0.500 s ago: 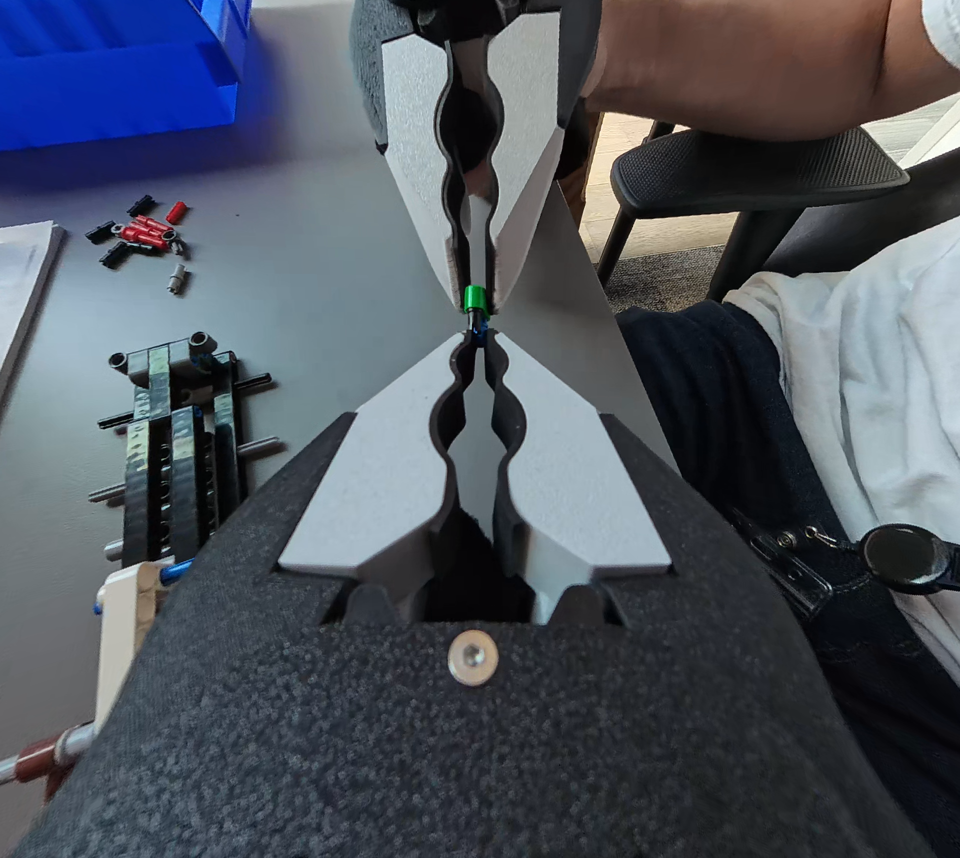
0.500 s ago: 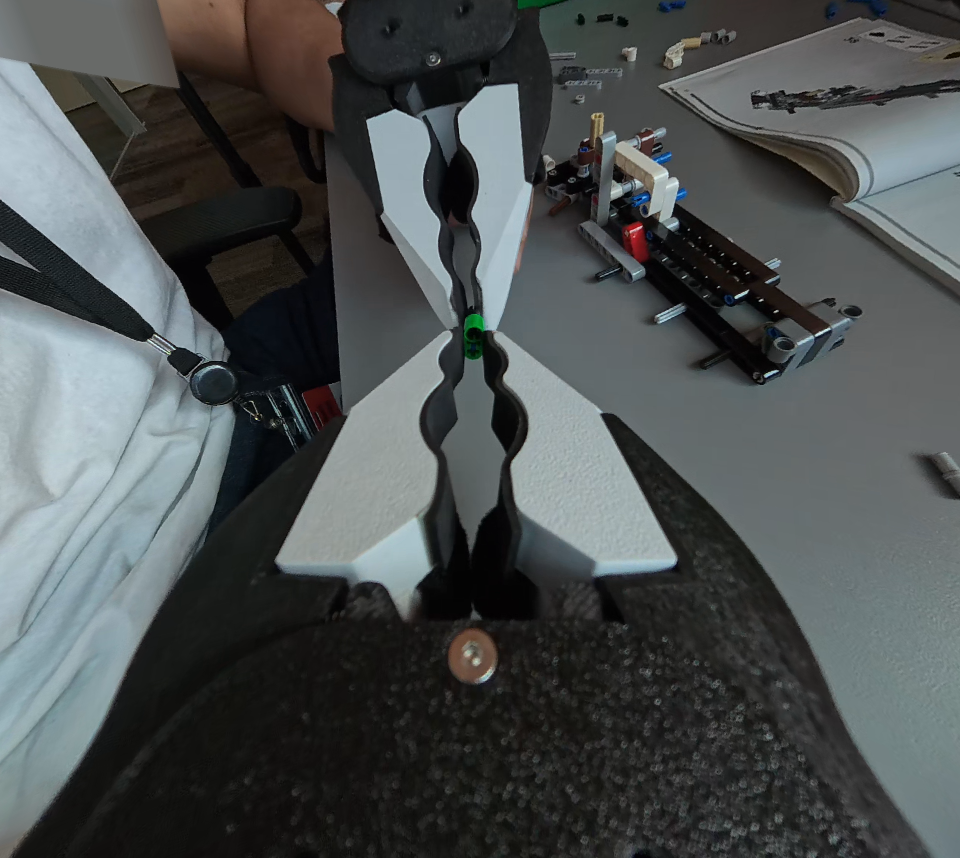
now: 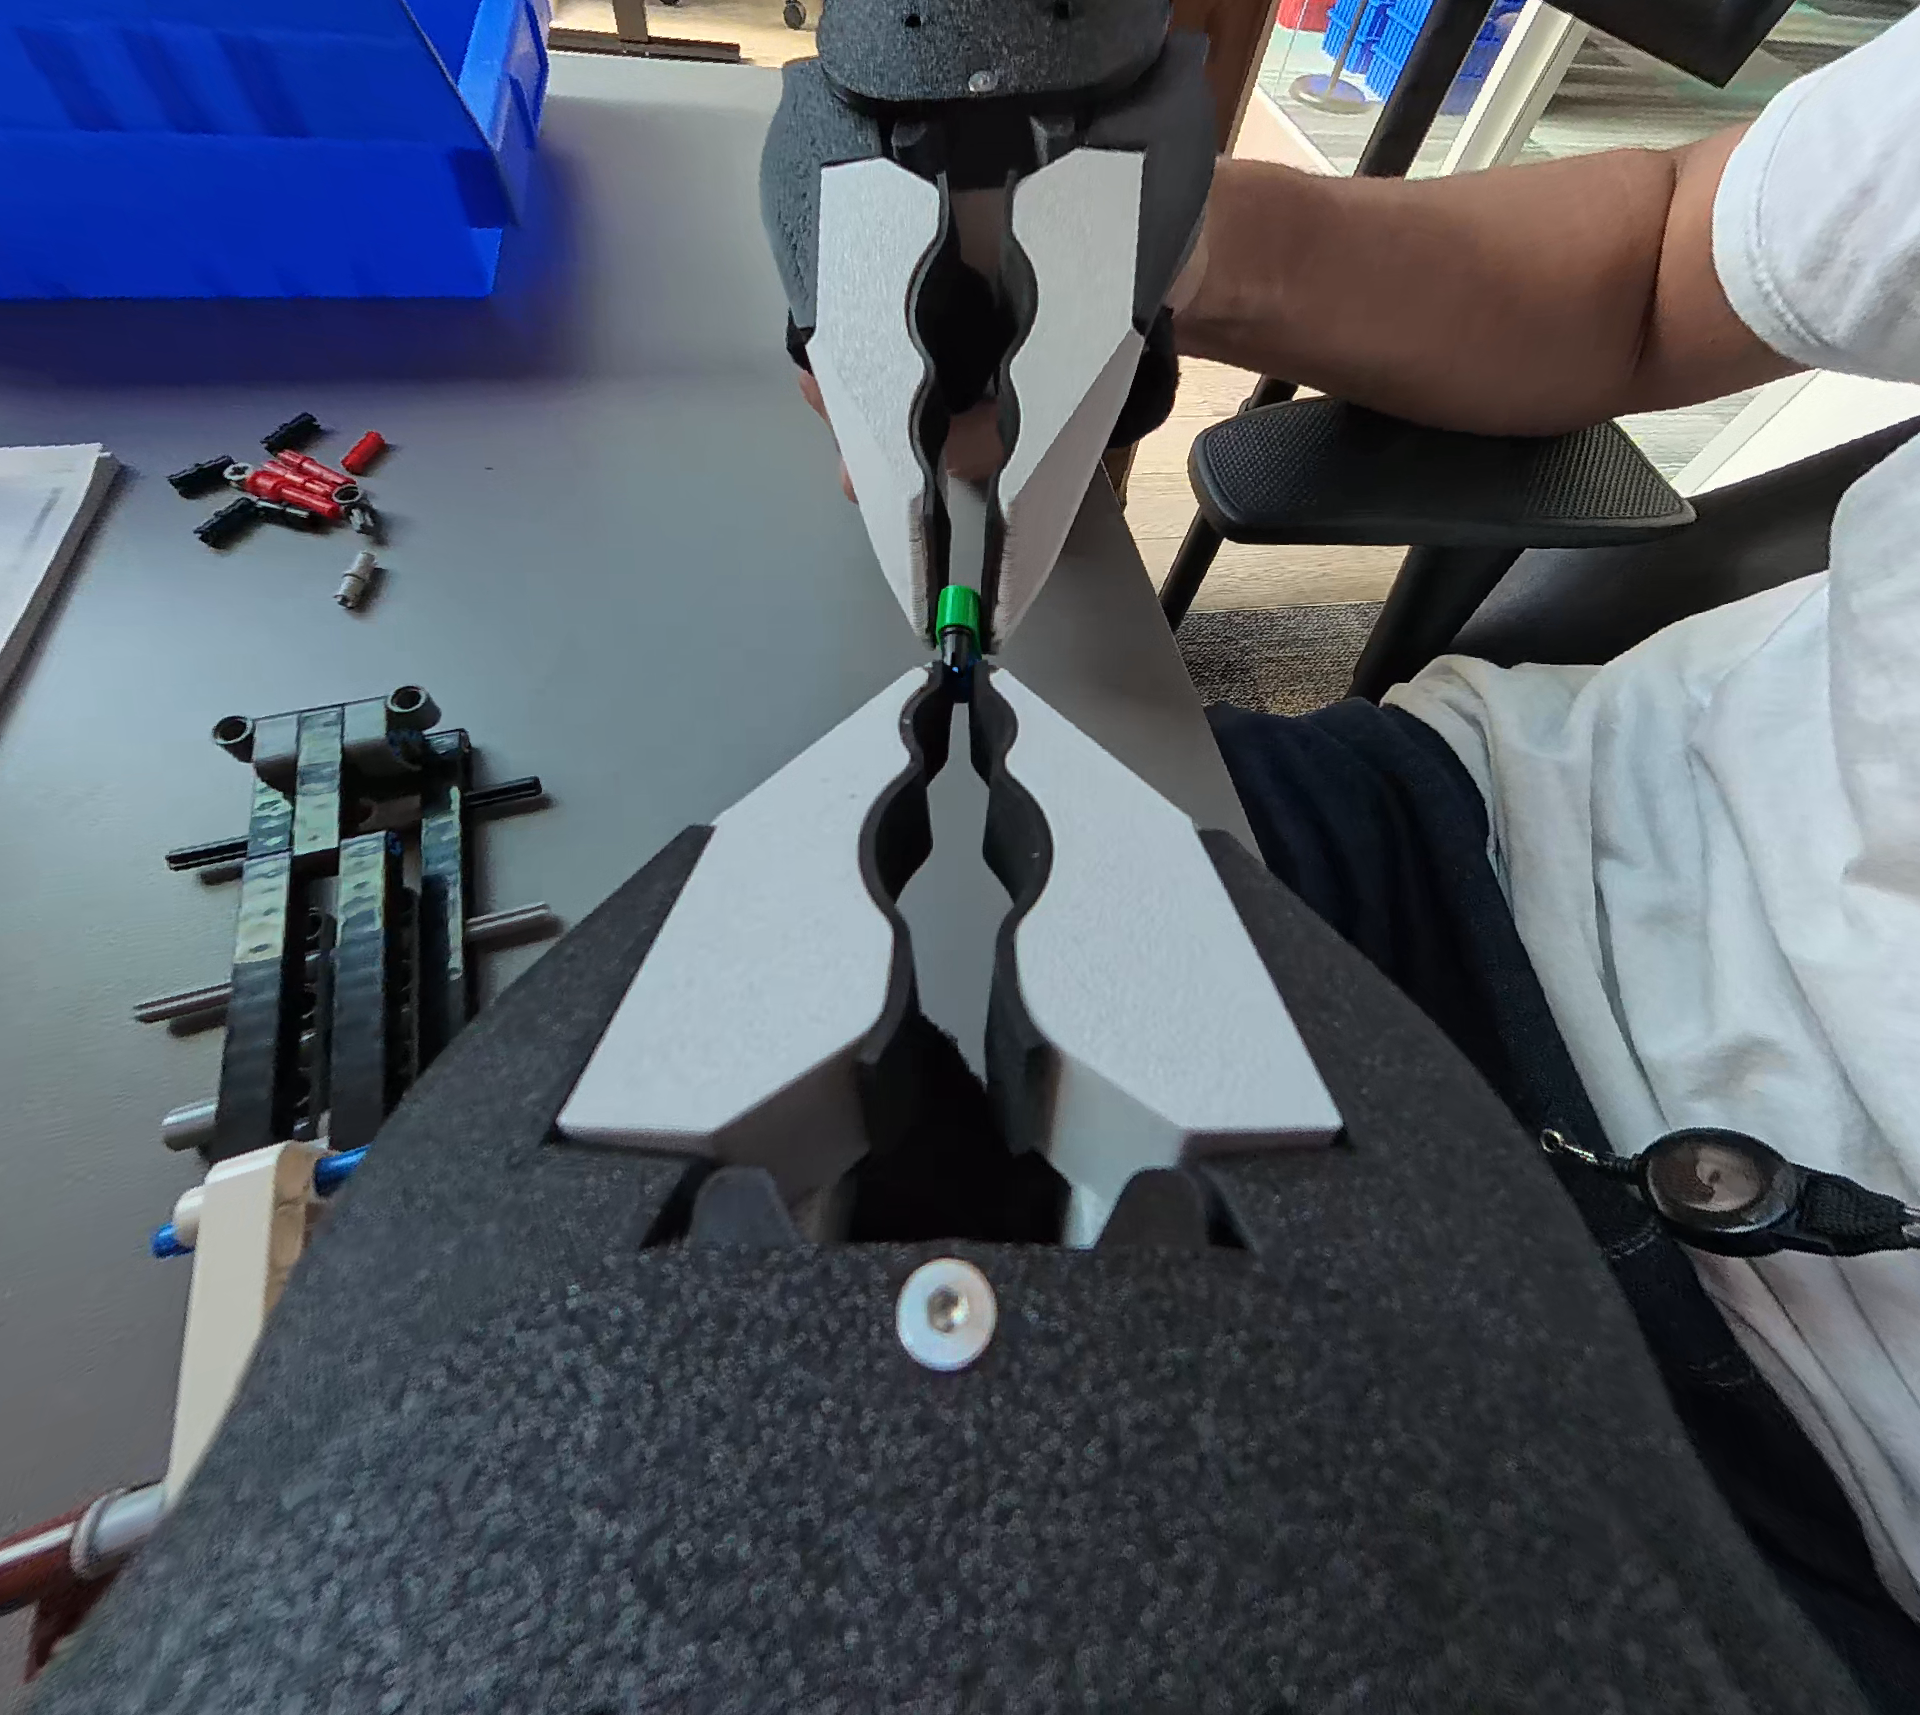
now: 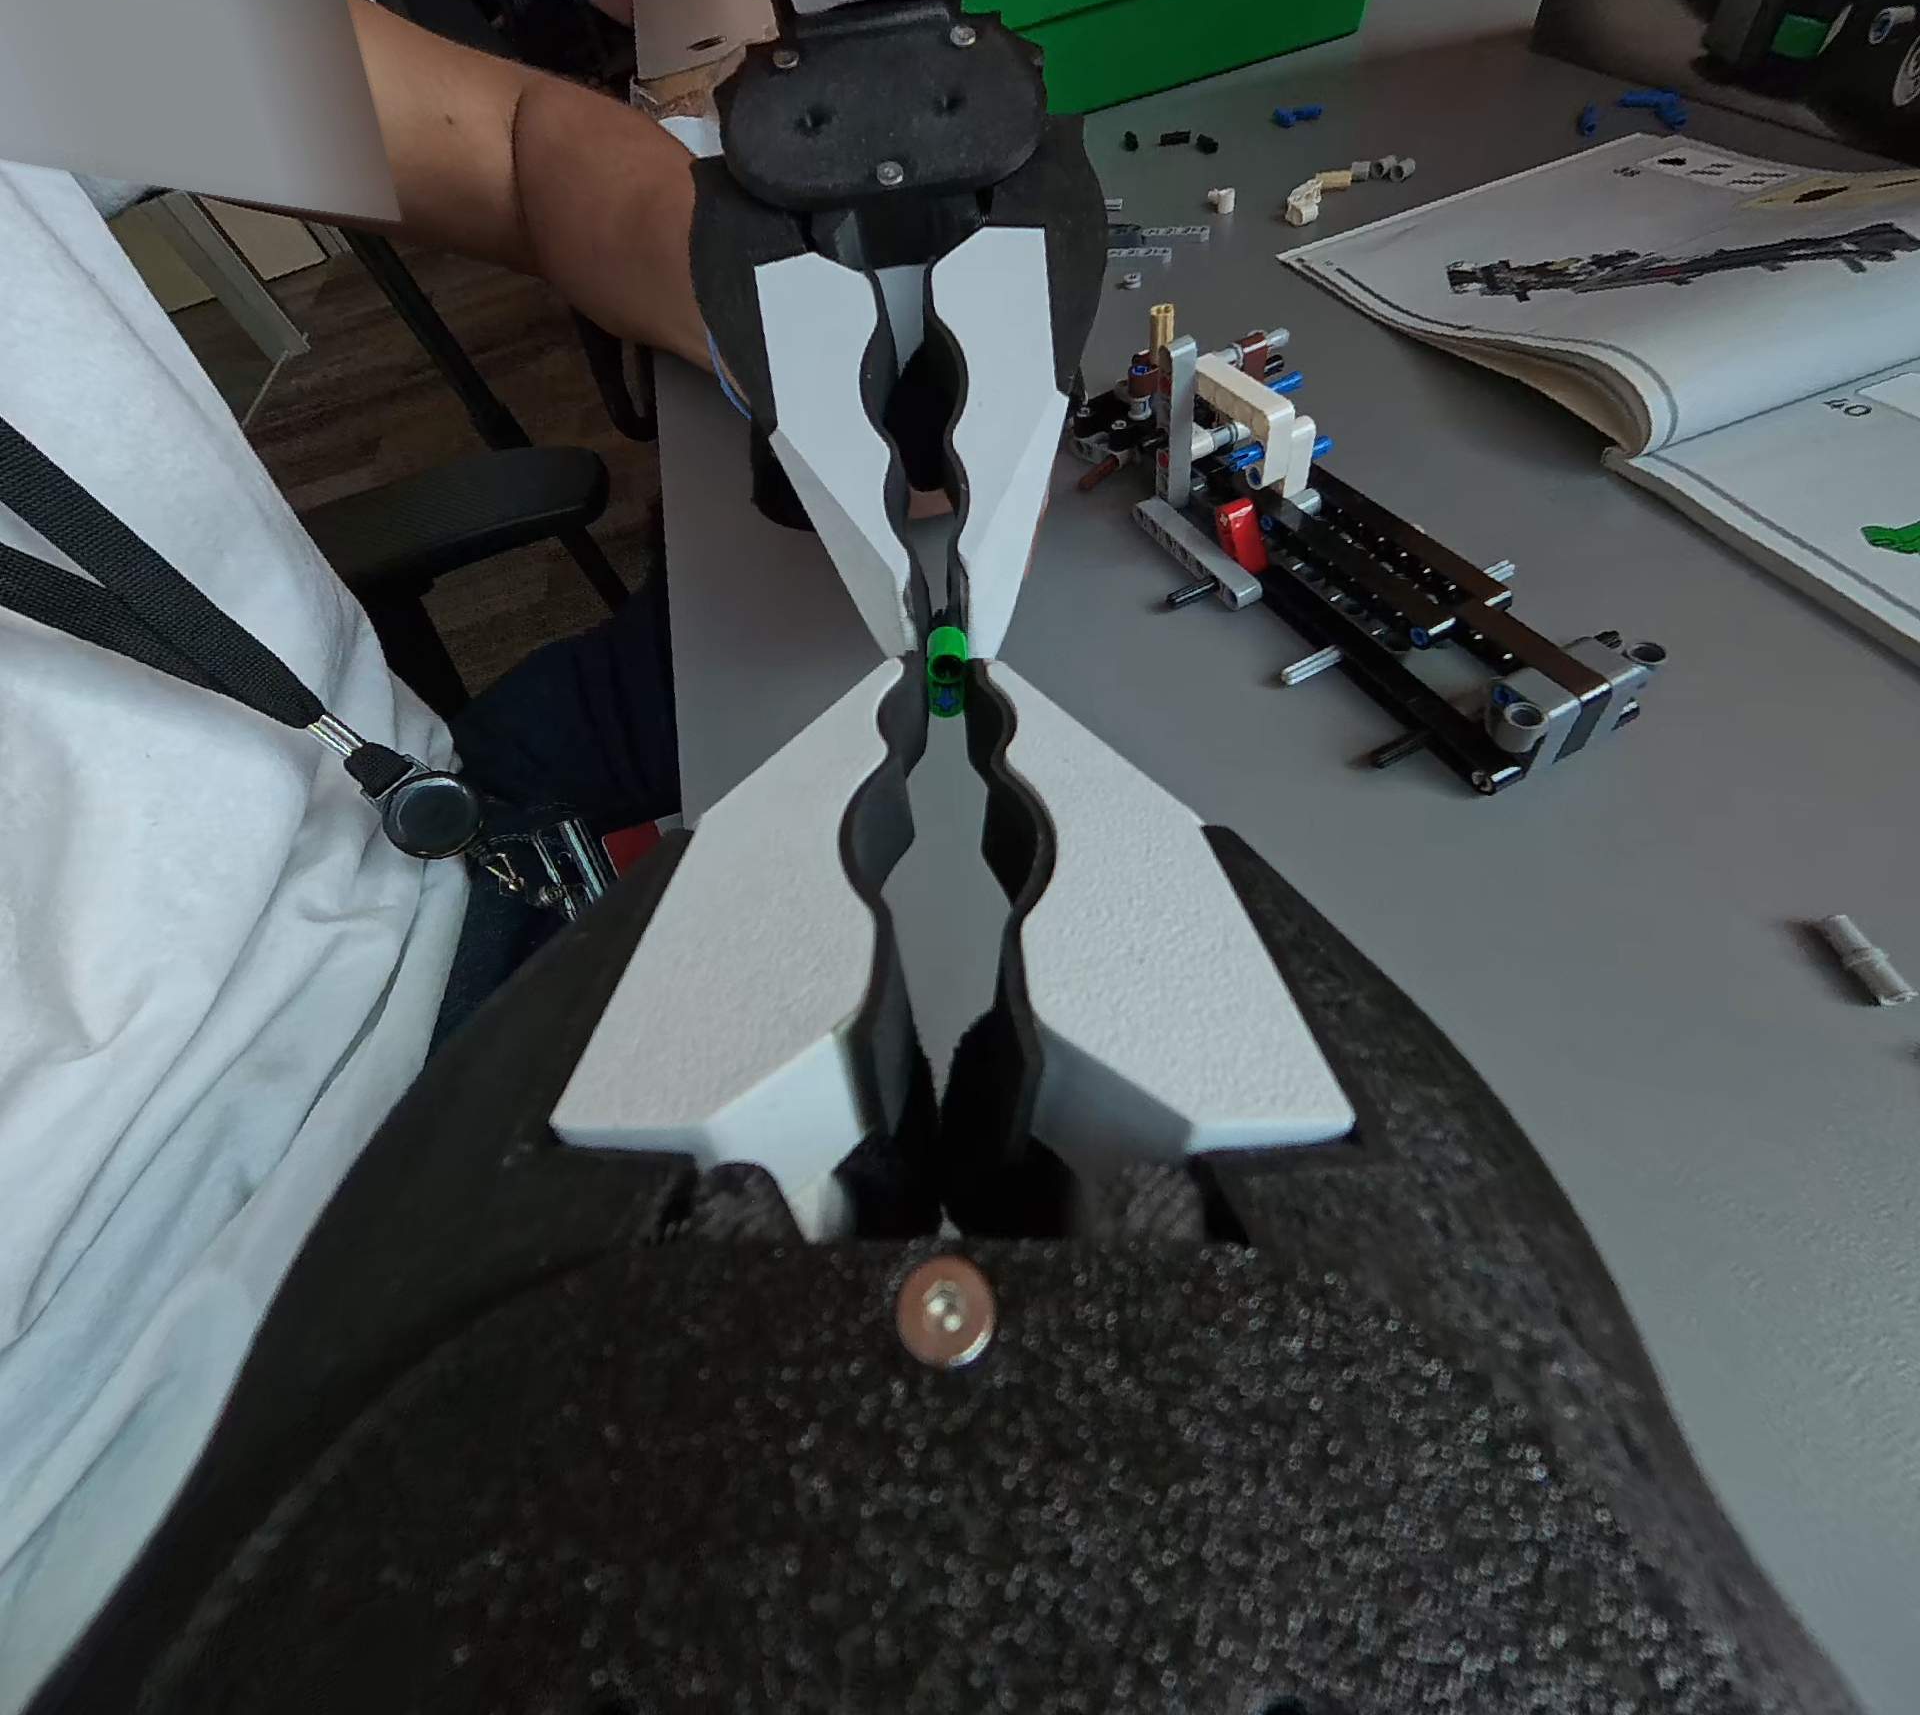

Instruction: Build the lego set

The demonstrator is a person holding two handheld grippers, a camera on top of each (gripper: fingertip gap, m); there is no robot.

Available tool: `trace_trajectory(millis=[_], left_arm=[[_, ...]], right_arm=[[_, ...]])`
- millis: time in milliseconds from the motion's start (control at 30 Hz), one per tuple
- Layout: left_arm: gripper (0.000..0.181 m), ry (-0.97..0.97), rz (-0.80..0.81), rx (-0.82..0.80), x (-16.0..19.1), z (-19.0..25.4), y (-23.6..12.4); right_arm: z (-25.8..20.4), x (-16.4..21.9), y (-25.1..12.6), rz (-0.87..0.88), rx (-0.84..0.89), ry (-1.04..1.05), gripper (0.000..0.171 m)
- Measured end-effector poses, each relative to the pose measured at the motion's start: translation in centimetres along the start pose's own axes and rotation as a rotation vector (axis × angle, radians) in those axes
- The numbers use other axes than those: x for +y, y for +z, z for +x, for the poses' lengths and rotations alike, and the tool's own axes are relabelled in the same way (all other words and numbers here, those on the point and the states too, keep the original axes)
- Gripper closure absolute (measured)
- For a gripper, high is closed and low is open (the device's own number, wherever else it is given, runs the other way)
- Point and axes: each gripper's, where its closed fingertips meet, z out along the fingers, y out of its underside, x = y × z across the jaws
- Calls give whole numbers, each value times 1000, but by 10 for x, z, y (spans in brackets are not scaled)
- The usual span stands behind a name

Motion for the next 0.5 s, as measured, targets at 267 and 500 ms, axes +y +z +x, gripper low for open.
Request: trace_trajectory(millis=[267,500], left_arm=[[179,-30,28,-21,-5,-4,1],[179,-142,57,119,-7,8,-6]], right_arm=[[4,-5,-4,50,-63,158,165],[9,-13,-25,122,-52,110,147]])
